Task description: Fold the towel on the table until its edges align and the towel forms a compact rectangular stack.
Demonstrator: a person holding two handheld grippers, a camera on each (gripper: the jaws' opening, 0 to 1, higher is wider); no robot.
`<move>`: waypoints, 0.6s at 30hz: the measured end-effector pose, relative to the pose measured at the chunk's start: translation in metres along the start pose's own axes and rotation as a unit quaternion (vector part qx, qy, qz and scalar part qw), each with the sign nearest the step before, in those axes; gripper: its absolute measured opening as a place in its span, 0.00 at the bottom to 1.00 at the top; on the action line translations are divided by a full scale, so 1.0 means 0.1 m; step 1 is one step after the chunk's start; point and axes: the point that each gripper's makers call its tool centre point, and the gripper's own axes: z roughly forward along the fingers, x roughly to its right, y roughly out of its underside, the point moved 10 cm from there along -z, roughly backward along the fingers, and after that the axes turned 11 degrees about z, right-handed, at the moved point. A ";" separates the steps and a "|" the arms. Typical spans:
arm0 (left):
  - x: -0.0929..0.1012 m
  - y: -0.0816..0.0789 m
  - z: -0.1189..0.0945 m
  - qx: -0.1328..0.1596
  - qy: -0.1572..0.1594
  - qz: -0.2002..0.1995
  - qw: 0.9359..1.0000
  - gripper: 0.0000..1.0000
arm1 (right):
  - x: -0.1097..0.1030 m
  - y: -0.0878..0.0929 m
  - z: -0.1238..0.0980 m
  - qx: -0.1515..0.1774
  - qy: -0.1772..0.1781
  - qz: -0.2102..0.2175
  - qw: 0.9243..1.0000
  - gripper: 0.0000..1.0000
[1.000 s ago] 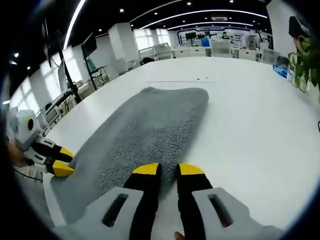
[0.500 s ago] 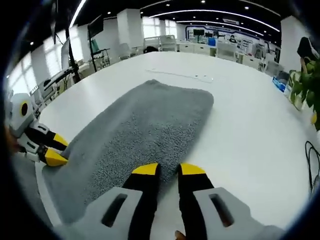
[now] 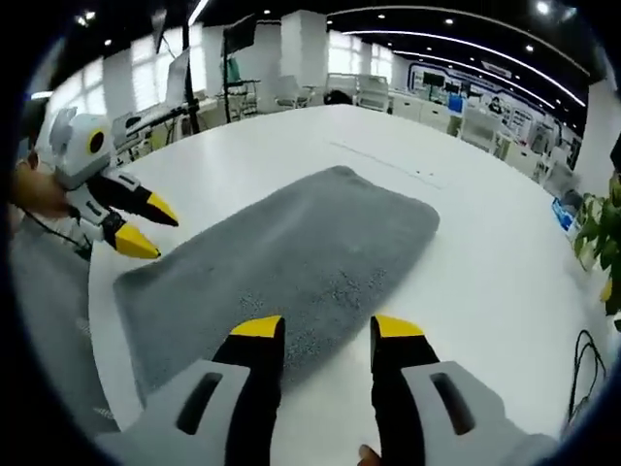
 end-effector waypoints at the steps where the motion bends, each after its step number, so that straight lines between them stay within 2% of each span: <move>1: 0.01 -0.02 -0.01 -0.001 0.004 0.018 1.000 0.33 | -0.03 0.02 -0.03 0.001 -0.001 0.001 1.000 0.35; 3: 0.06 -0.07 -0.02 -0.008 0.015 0.075 0.997 0.34 | -0.06 0.04 -0.09 0.006 -0.006 0.004 1.000 0.35; 4: 0.08 -0.06 -0.02 -0.019 0.020 0.109 0.994 0.35 | -0.07 0.05 -0.11 0.007 -0.007 0.006 1.000 0.36; 6: 0.12 -0.06 -0.02 -0.034 0.031 0.141 0.989 0.35 | -0.07 0.06 -0.13 0.009 -0.014 0.016 1.000 0.36; 8: 0.18 -0.07 -0.02 -0.036 0.047 0.163 0.985 0.36 | -0.12 0.10 -0.17 0.011 -0.022 0.018 1.000 0.37; 11: 0.25 -0.09 -0.05 -0.031 0.067 0.168 0.983 0.37 | -0.23 0.13 -0.25 0.006 -0.033 0.009 0.999 0.39; 12: 0.28 -0.10 -0.06 -0.030 0.074 0.175 0.981 0.37 | -0.21 0.13 -0.25 0.006 -0.037 0.008 0.999 0.39; 13: 0.30 -0.12 -0.08 -0.027 0.077 0.189 0.979 0.35 | -0.28 0.14 -0.28 0.007 -0.044 0.000 0.999 0.39; 14: 0.33 -0.14 -0.10 -0.021 0.082 0.213 0.973 0.32 | -0.34 0.14 -0.31 0.007 -0.050 -0.006 0.999 0.39; 16: 0.40 -0.18 -0.15 -0.010 0.093 0.220 0.971 0.26 | -0.35 0.15 -0.30 0.003 -0.066 -0.030 0.997 0.36; 18: 0.47 -0.19 -0.15 -0.002 0.111 0.229 0.967 0.27 | -0.43 0.19 -0.33 -0.004 -0.078 -0.046 0.996 0.35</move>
